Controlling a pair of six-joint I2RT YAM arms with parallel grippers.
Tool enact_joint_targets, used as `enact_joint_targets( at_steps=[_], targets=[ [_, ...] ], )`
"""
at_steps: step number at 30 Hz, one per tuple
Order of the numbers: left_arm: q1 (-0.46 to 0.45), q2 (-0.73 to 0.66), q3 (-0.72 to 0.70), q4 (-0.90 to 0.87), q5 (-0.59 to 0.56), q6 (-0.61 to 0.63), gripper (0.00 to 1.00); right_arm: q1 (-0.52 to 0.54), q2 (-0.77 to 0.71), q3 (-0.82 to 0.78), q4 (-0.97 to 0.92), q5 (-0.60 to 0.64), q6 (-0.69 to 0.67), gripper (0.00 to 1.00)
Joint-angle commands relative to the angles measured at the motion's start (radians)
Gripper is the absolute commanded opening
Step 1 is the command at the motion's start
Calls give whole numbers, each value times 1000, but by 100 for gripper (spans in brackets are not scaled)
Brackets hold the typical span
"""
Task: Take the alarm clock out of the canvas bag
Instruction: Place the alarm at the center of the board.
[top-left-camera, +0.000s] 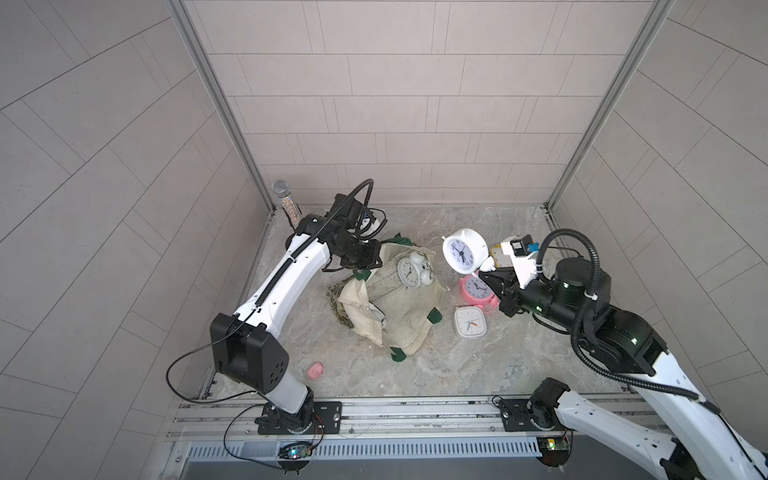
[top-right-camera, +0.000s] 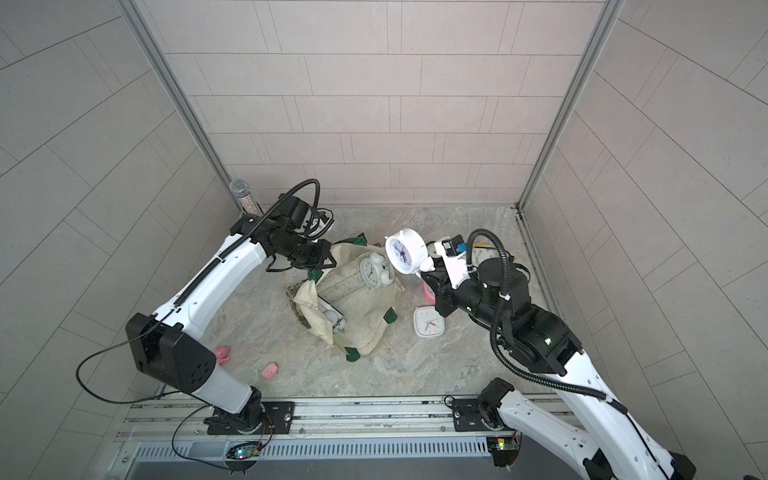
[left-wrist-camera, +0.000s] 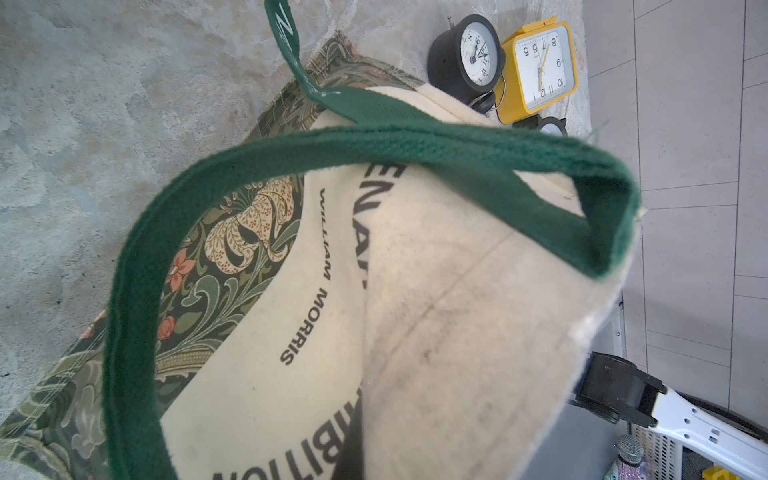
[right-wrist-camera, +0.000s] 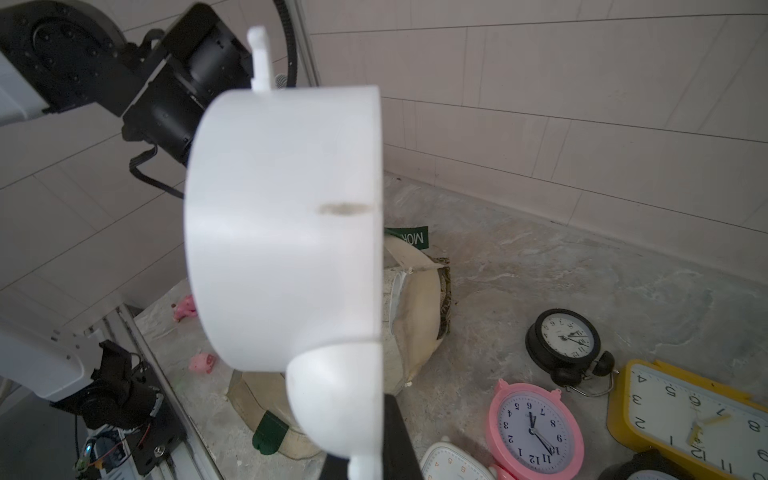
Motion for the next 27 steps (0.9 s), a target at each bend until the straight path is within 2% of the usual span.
enact_joint_targets(
  at_steps=[1,8,13,22,27],
  targets=[
    [-4,-13,5,-10,-8,7,0,-68,-57,-37,24,6,92,0],
    [-4,-6,5,-10,-5,11,0,-209,-148,-117,-74,-8,145,0],
    [-4,-3,3,-11,-4,13,0,-277,-203,-241,-98,-15,284,0],
    [-4,-4,-1,-8,1,12,0,-431,-282,-425,-99,-149,540,0],
    [-4,-6,-3,-6,3,12,0,-532,-294,-502,-79,-287,697,0]
  ],
)
